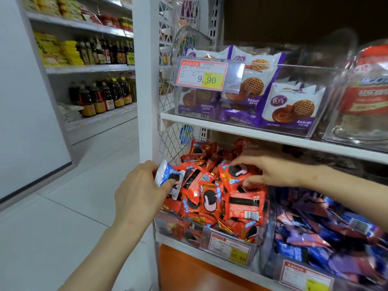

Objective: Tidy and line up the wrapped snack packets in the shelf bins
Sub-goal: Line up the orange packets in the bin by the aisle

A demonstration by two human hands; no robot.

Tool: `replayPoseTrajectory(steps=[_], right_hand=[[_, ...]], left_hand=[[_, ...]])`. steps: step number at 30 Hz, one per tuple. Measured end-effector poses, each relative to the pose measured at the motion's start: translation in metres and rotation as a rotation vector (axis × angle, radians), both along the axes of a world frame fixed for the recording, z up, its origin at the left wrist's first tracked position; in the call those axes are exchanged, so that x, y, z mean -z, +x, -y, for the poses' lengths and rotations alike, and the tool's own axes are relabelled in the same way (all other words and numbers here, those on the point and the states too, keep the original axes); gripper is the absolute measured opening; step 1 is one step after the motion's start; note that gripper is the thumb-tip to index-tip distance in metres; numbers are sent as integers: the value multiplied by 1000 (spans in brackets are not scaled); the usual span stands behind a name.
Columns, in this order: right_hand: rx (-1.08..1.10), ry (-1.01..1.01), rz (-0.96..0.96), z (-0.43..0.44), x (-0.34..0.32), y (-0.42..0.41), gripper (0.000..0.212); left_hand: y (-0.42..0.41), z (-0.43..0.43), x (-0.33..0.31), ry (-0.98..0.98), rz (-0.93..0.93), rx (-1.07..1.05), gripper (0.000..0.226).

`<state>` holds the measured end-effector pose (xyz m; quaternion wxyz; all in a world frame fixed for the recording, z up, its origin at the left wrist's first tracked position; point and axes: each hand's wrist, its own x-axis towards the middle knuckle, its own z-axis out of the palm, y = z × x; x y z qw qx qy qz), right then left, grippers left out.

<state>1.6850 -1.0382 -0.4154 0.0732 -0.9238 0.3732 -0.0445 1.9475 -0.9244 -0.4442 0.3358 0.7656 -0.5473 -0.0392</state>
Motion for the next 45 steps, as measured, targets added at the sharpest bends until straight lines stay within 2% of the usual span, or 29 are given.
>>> replayPoseTrajectory(steps=[4,8,10,13,15,17,20,22,26,28,31,33,36,38,40,45], right_hand=[[-49,76,-46,0,-7,11,49],[-72,-69,76,25,-7,49,30],[-59,-76,107,41,1,72,25],[-6,-118,-59,67,15,103,35],[62,-32,-142,80,22,113,49],[116,79,-136,88,27,117,56],[133,57,-140,96,31,115,55],[141,28,-127,101,33,112,49],[166,-62,-81,109,37,111,15],[177,-47,-65,106,31,113,20],[191,101,-92,104,27,119,52],[200,88,-142,105,32,123,63],[238,30,-34,111,38,126,45],[269,-100,31,114,36,127,37],[282,-159,38,118,34,129,38],[272,16,-44,115,40,133,59]], left_hand=[[2,-2,-1,6,-19,-13,33],[2,-2,-2,-5,-34,-12,31],[3,-1,-3,-3,-33,-15,32],[5,-2,-2,7,-21,-20,33],[6,-3,-1,13,-14,-14,33],[7,-3,-1,11,-13,-9,32],[8,-2,-2,-1,-11,-7,32],[8,-1,-2,-3,-12,-6,33],[5,-2,-4,0,-5,2,33],[4,-2,-4,-5,-13,3,31],[3,-1,-5,-8,-18,0,28],[1,-1,-7,-4,-15,3,27],[0,-1,-7,4,-13,7,27],[0,-1,-8,7,-14,9,27],[0,-1,-8,8,-15,5,27],[-1,0,-8,3,-13,3,27]])
